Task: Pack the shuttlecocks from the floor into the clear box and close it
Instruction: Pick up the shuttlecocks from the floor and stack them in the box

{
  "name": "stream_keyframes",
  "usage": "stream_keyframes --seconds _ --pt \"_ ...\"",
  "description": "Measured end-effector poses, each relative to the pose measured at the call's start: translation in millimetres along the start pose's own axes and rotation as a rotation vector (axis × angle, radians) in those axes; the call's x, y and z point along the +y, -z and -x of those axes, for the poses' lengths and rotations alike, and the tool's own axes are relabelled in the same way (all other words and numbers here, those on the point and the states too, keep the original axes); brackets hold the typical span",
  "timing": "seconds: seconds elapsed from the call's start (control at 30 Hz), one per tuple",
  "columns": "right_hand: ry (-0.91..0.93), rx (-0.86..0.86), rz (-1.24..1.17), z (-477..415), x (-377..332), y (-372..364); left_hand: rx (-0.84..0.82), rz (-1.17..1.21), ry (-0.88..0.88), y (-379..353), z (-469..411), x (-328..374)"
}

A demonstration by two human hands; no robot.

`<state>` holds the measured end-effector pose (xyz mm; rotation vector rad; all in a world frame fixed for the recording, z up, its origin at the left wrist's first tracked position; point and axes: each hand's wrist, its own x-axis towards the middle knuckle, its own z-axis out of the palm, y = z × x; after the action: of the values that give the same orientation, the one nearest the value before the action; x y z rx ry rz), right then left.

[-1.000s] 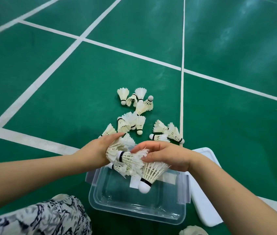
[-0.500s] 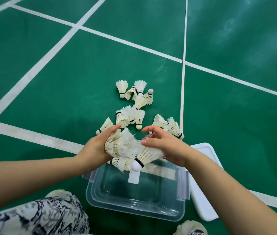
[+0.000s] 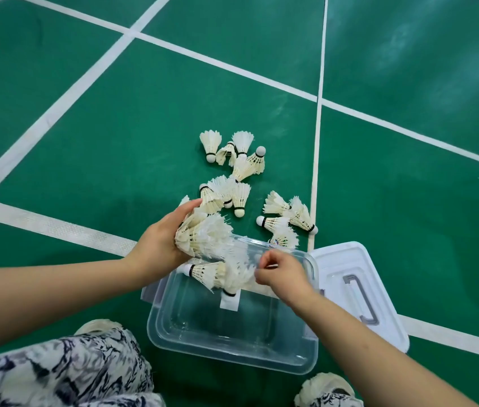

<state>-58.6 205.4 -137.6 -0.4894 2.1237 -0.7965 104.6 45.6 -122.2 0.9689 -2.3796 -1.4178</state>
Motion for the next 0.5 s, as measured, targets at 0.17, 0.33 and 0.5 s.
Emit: stream_keyframes --seconds 0.17,0.33,0.5 --pt "0.107 0.034 0.275 8.9 22.5 -18.1 -0.002 -0.003 -0.009 -0.5 -1.3 2.0" --pt "0.154 -0.061 0.501 15.4 39.9 -21.6 0.006 -0.014 -0.009 1.1 -3.0 0.6" --pt "0.038 -0.059 0.687 13.2 49.5 -26.5 0.007 -0.024 -0.022 -0.5 -4.0 2.6"
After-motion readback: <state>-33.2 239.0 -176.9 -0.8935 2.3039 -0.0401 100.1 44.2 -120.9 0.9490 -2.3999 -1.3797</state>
